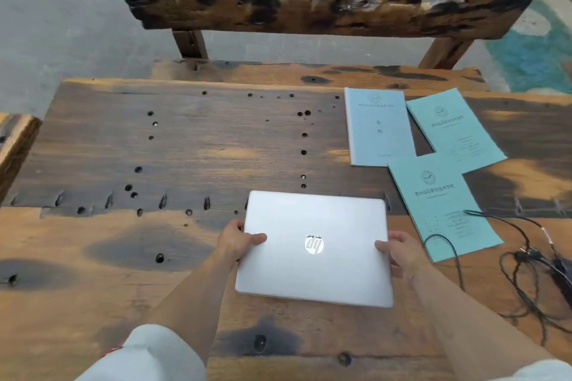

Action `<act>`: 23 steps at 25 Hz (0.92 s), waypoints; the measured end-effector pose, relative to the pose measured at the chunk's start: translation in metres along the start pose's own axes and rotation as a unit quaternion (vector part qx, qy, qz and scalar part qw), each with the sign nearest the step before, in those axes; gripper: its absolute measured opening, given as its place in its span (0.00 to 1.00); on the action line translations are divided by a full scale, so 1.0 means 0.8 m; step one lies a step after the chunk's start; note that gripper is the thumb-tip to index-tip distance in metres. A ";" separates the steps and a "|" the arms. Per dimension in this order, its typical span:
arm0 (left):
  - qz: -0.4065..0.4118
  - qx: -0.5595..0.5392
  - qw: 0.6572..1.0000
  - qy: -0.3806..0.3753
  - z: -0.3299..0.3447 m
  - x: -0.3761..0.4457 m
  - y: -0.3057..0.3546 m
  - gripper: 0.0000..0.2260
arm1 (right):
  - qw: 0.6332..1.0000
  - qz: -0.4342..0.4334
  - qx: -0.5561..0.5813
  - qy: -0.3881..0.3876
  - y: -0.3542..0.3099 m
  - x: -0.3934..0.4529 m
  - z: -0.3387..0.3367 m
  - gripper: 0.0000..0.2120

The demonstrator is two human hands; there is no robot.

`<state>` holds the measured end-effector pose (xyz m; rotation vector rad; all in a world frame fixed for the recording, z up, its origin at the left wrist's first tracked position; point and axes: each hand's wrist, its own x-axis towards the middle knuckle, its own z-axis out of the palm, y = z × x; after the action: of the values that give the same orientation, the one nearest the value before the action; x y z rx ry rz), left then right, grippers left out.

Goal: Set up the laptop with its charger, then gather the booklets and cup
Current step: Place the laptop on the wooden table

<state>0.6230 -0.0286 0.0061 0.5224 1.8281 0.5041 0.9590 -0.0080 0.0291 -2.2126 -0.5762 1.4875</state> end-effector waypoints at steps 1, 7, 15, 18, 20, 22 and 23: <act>-0.005 -0.010 1.000 0.011 -0.002 0.000 -0.002 0.23 | 1.000 -0.004 -0.017 -0.008 -0.006 0.007 0.004 0.16; -0.027 -0.034 0.997 0.070 0.011 0.002 -0.005 0.24 | 0.995 -0.018 -0.080 -0.058 -0.032 0.053 0.015 0.15; -0.034 0.012 0.996 0.087 0.064 0.031 0.014 0.30 | 0.997 -0.022 -0.070 -0.028 -0.030 0.106 -0.002 0.17; -0.033 0.026 0.995 0.088 0.079 0.045 0.017 0.30 | 0.996 -0.013 -0.089 -0.009 -0.023 0.129 -0.001 0.12; -0.034 0.051 0.993 0.097 0.086 0.054 0.018 0.30 | 0.995 -0.011 -0.095 0.010 -0.020 0.140 0.002 0.11; -0.035 0.068 0.991 0.111 0.093 0.061 0.015 0.29 | 0.995 -0.014 -0.096 0.023 -0.021 0.140 0.004 0.12; -0.038 0.070 0.990 0.119 0.097 0.064 0.015 0.28 | 0.995 -0.018 -0.099 0.027 -0.020 0.143 0.006 0.13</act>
<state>0.6832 0.0176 -0.0485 0.5024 2.1140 0.4010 0.9927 0.0687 -0.0510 -2.3691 -0.7707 1.4000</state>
